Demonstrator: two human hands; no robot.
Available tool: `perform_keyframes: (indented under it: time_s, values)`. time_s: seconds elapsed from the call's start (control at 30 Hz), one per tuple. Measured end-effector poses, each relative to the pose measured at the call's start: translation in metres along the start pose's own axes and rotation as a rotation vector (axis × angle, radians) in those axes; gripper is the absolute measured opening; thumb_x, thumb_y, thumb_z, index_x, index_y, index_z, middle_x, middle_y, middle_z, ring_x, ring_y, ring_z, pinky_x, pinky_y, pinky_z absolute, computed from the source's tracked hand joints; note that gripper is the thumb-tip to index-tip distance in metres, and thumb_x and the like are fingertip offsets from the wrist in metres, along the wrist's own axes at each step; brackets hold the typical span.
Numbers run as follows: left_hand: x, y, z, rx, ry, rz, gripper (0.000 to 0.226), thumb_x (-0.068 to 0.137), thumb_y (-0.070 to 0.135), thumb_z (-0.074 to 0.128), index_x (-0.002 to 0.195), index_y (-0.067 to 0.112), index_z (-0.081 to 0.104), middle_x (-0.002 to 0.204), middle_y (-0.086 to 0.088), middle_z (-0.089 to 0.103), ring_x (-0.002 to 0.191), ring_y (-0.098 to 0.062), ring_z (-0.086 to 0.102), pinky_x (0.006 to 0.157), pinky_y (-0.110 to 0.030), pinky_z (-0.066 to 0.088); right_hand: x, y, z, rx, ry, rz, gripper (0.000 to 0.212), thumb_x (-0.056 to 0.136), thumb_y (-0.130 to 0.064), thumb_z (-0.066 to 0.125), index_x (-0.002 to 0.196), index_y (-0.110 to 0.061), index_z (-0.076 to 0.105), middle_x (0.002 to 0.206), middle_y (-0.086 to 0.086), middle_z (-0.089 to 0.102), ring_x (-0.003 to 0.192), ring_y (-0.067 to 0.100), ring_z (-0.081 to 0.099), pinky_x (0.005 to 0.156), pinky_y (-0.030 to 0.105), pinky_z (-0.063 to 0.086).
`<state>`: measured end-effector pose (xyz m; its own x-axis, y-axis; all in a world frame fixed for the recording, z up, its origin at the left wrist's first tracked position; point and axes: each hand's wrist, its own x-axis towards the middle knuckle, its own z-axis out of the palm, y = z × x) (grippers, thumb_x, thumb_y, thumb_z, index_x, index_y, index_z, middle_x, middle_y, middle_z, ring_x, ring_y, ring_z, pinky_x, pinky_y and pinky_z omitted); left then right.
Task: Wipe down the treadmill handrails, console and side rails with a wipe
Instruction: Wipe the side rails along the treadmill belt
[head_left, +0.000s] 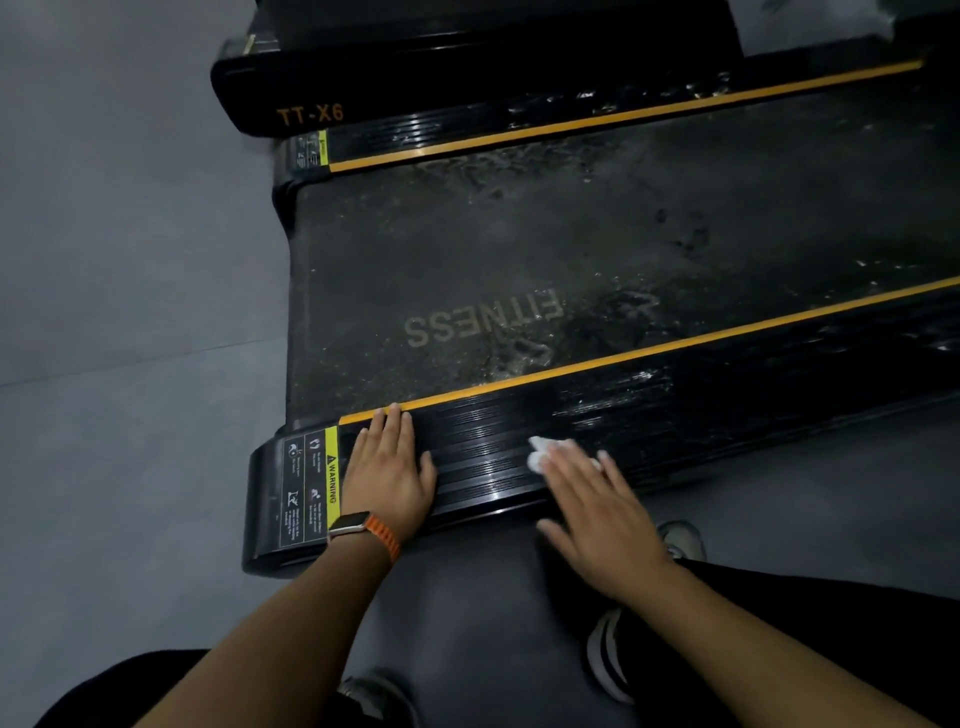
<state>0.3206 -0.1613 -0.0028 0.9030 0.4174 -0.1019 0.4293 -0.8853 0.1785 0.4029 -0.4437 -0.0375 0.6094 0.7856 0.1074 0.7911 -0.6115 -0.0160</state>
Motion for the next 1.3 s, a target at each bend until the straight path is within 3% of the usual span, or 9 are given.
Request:
perform_keyframes:
  time_s: [0.17, 0.27, 0.37, 0.57, 0.77, 0.9, 1.07, 1.17, 1.3]
  values:
    - [0.009, 0.027, 0.005, 0.001, -0.019, -0.007, 0.073, 0.101, 0.049, 0.017, 0.163, 0.009, 0.02, 0.171, -0.009, 0.013, 0.159, -0.024, 0.007, 0.129, -0.043, 0.008, -0.005, 0.008, 0.0, 0.05, 0.019, 0.193, 0.08, 0.1, -0.055, 0.042, 0.162, -0.007, 0.031, 0.172, 0.01, 0.022, 0.16, 0.03, 0.019, 0.125, 0.055, 0.019]
    - [0.013, 0.045, 0.005, 0.0, -0.014, -0.007, 0.079, 0.098, 0.052, 0.009, 0.163, 0.009, 0.018, 0.171, -0.01, 0.013, 0.159, -0.024, 0.006, 0.129, -0.044, 0.009, 0.011, -0.02, 0.003, 0.064, 0.01, 0.078, 0.084, 0.099, -0.06, 0.043, 0.163, -0.007, 0.03, 0.172, 0.011, 0.023, 0.16, 0.029, 0.018, 0.125, 0.053, 0.017]
    - [0.019, 0.067, 0.011, -0.026, -0.006, 0.027, 0.085, 0.093, 0.054, 0.003, 0.163, 0.008, 0.018, 0.171, -0.01, 0.014, 0.159, -0.024, 0.007, 0.129, -0.045, 0.009, 0.012, 0.005, -0.002, -0.022, -0.029, -0.005, 0.079, 0.101, -0.062, 0.039, 0.163, -0.012, 0.033, 0.171, 0.006, 0.026, 0.159, 0.024, 0.022, 0.124, 0.05, 0.018]
    - [0.023, 0.069, 0.011, -0.083, 0.018, 0.064, 0.084, 0.093, 0.055, 0.006, 0.163, 0.009, 0.02, 0.171, -0.009, 0.016, 0.159, -0.022, 0.007, 0.13, -0.043, 0.007, 0.009, 0.027, -0.009, 0.019, -0.107, 0.2, 0.082, 0.103, -0.064, 0.029, 0.165, -0.011, 0.024, 0.174, 0.006, 0.017, 0.161, 0.025, 0.011, 0.125, 0.053, 0.014]
    - [0.023, 0.067, 0.013, -0.105, 0.023, 0.065, 0.08, 0.095, 0.053, 0.013, 0.162, 0.009, 0.022, 0.17, -0.008, 0.018, 0.159, -0.021, 0.008, 0.129, -0.04, 0.004, 0.041, 0.03, -0.007, -0.007, -0.096, -0.053, 0.081, 0.105, -0.067, 0.029, 0.165, -0.014, 0.025, 0.173, 0.004, 0.02, 0.161, 0.022, 0.015, 0.124, 0.052, 0.017]
    - [0.024, 0.069, 0.013, -0.101, 0.025, 0.056, 0.081, 0.095, 0.055, 0.013, 0.163, 0.011, 0.02, 0.171, -0.006, 0.016, 0.159, -0.018, 0.006, 0.129, -0.038, 0.003, 0.031, 0.062, -0.011, -0.015, -0.106, -0.022, 0.083, 0.106, -0.07, 0.019, 0.165, -0.013, 0.026, 0.173, 0.005, 0.023, 0.161, 0.022, 0.013, 0.125, 0.052, 0.018]
    - [0.022, 0.067, 0.018, -0.086, 0.047, 0.055, 0.079, 0.097, 0.054, 0.017, 0.161, 0.009, 0.027, 0.169, -0.008, 0.023, 0.158, -0.019, 0.012, 0.129, -0.039, 0.009, 0.055, 0.026, -0.004, 0.067, -0.129, -0.05, 0.089, 0.102, -0.073, 0.029, 0.166, -0.012, 0.023, 0.175, 0.004, 0.011, 0.162, 0.023, 0.006, 0.126, 0.053, 0.013]
    - [0.024, 0.066, 0.02, -0.088, 0.057, 0.05, 0.077, 0.098, 0.052, 0.022, 0.16, 0.009, 0.031, 0.168, -0.008, 0.025, 0.158, -0.02, 0.014, 0.129, -0.038, 0.008, 0.063, 0.056, -0.015, 0.048, -0.202, -0.215, 0.086, 0.103, -0.073, 0.021, 0.167, -0.017, 0.015, 0.176, 0.001, 0.007, 0.162, 0.018, 0.0, 0.127, 0.051, 0.009]
    - [0.025, 0.065, 0.019, -0.088, 0.055, 0.051, 0.074, 0.099, 0.051, 0.025, 0.16, 0.01, 0.031, 0.169, -0.007, 0.023, 0.158, -0.018, 0.012, 0.129, -0.038, 0.008, 0.057, 0.115, -0.028, -0.037, -0.237, -0.298, 0.087, 0.104, -0.073, 0.017, 0.167, -0.013, 0.014, 0.175, 0.006, 0.013, 0.162, 0.022, 0.007, 0.126, 0.053, 0.018]
